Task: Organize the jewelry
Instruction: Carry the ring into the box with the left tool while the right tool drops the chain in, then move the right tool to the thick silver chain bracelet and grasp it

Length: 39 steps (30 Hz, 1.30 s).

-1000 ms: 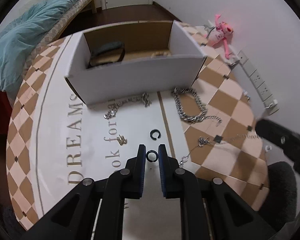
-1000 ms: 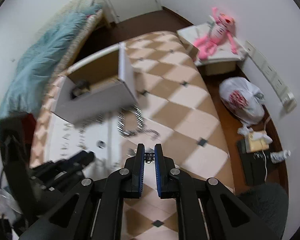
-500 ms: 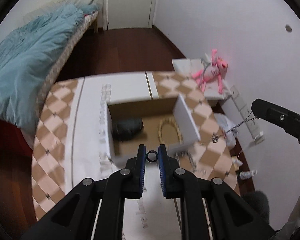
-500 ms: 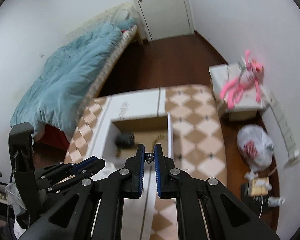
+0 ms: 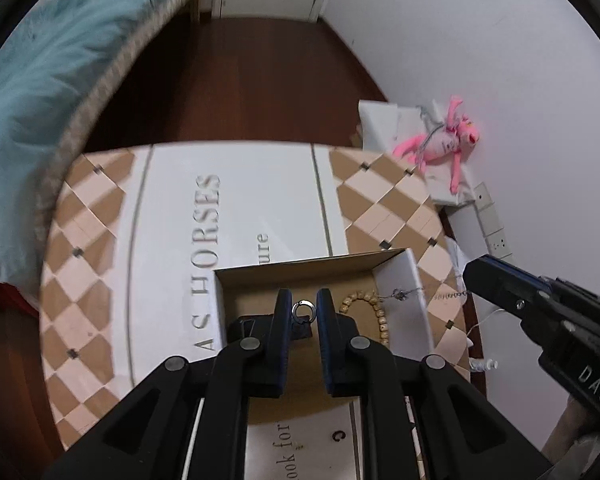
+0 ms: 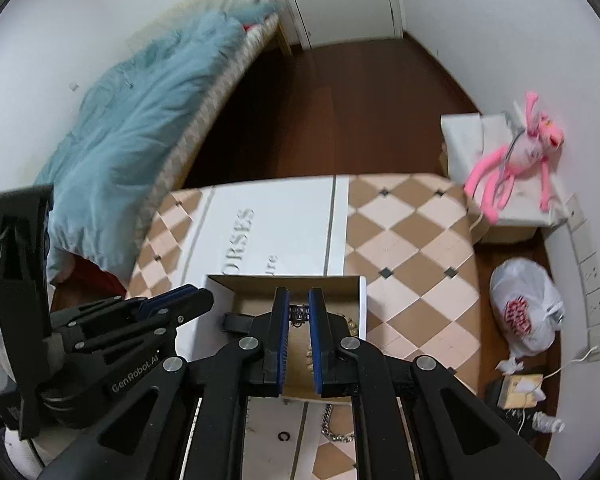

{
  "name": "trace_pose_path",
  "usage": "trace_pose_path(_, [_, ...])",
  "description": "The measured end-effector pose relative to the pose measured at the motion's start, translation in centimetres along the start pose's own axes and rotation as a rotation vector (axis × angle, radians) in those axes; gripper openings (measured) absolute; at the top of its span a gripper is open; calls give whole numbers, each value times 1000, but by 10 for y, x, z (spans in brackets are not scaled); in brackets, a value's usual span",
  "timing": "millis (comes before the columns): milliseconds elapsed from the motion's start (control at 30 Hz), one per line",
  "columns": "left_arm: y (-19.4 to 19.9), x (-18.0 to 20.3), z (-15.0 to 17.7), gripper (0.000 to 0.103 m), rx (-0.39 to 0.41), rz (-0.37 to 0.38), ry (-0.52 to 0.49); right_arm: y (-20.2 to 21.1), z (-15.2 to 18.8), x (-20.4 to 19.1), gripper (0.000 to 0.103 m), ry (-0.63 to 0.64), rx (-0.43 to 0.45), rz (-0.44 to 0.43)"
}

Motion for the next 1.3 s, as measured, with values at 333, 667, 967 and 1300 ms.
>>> trace_pose_path(333, [-28,-12,-11,14,-113,-7,56,-56,-4,17,11,-41,-139,-45])
trace_pose_path(667, [-9,-31,-11,88,-45,-127,55,-52,3,20,56,-17,-137,2])
trace_pose_path(967, [11,-43,15,99,55,-271,48,-43,34,27,93,51,-114,228])
trace_pose_path(1300, [13,-38,46,100,60,-296,40,-42,66,30,94,32,-107,271])
Point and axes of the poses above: each gripper's, at about its wrist camera, not at the fingertips, and y roughly against the way its jaws point, x to its right, z to its underside, the point moved 5 cm from there along -y, roughly the way its jaws point, and after that the axes turned 1 degree about -y, right-handed, at the moved point
